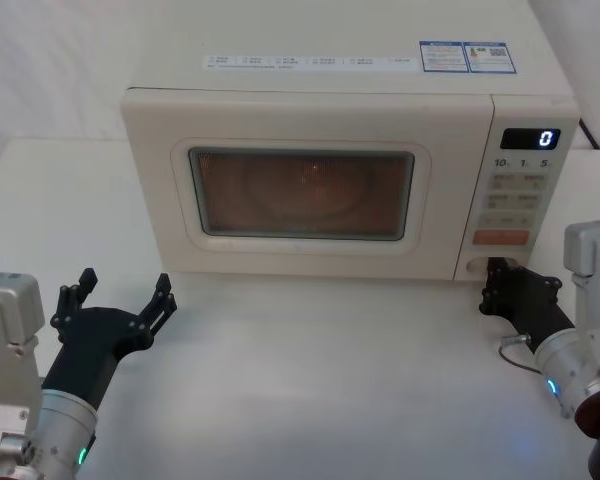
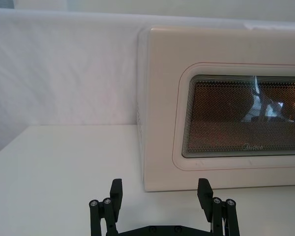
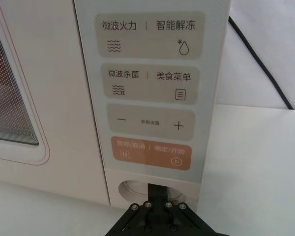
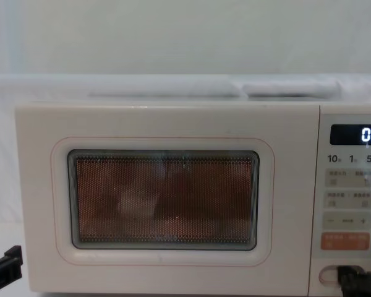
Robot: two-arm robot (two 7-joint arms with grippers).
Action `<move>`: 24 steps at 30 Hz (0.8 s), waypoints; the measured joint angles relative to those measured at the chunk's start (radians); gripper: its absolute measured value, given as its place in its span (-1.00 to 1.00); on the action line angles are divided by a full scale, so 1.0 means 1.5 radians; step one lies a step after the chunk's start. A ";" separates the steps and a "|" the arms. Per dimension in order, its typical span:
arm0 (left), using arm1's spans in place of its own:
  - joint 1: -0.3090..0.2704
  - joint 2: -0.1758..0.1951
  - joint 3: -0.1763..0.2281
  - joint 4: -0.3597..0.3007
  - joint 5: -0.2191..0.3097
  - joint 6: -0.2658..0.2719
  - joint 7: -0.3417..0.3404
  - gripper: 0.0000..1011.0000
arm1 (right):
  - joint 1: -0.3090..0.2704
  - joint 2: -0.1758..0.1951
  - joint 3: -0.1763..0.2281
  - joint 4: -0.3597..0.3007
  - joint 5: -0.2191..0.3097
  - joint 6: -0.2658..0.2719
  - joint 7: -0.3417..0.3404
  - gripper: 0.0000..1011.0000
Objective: Press the button to open the microwave door with one hand; close the microwave door with the other hand.
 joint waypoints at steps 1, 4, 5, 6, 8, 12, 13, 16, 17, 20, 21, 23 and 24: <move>0.000 0.000 0.000 0.000 0.000 0.000 0.000 0.98 | 0.000 0.000 0.000 0.000 0.000 0.000 0.000 -1.00; 0.000 0.000 0.000 0.000 0.000 0.000 0.000 0.98 | 0.000 0.000 0.001 0.001 0.001 -0.001 0.000 -1.00; 0.000 0.000 0.000 0.000 0.000 0.000 0.000 0.98 | 0.000 0.000 0.001 0.001 0.002 -0.001 0.000 -1.00; 0.000 0.000 0.000 0.000 0.000 0.000 0.000 0.98 | 0.000 0.000 0.001 0.002 0.002 -0.001 0.000 -1.00; 0.000 0.000 0.000 0.000 0.000 0.000 0.000 0.98 | 0.001 0.000 0.002 0.003 0.003 -0.002 0.000 -1.00; 0.000 0.000 0.000 0.000 0.000 0.000 0.000 0.98 | 0.003 -0.001 0.003 0.005 0.005 -0.003 0.000 -1.00; 0.000 0.000 0.000 0.000 0.000 0.000 0.000 0.98 | 0.003 -0.002 0.003 0.006 0.006 -0.003 0.001 -1.00; 0.000 0.000 0.000 0.000 0.000 0.000 0.000 0.98 | 0.005 -0.004 0.004 0.007 0.009 -0.003 0.001 -1.00; 0.000 0.000 0.000 0.000 0.000 0.000 0.000 0.98 | 0.006 -0.004 0.005 0.008 0.009 -0.003 0.001 -1.00; 0.000 0.000 0.000 0.000 0.000 0.000 0.000 0.98 | 0.008 -0.004 0.005 0.010 0.012 -0.004 0.002 -1.00; 0.000 0.000 0.000 0.000 0.000 0.000 0.000 0.98 | 0.008 -0.005 0.005 0.011 0.012 -0.005 0.002 -1.00; 0.000 0.000 0.000 0.000 0.000 0.000 0.000 0.98 | 0.009 -0.005 0.005 0.012 0.013 -0.005 0.002 -1.00; 0.000 0.000 0.000 0.000 0.000 0.000 0.000 0.98 | 0.009 -0.005 0.005 0.012 0.013 -0.005 0.002 -1.00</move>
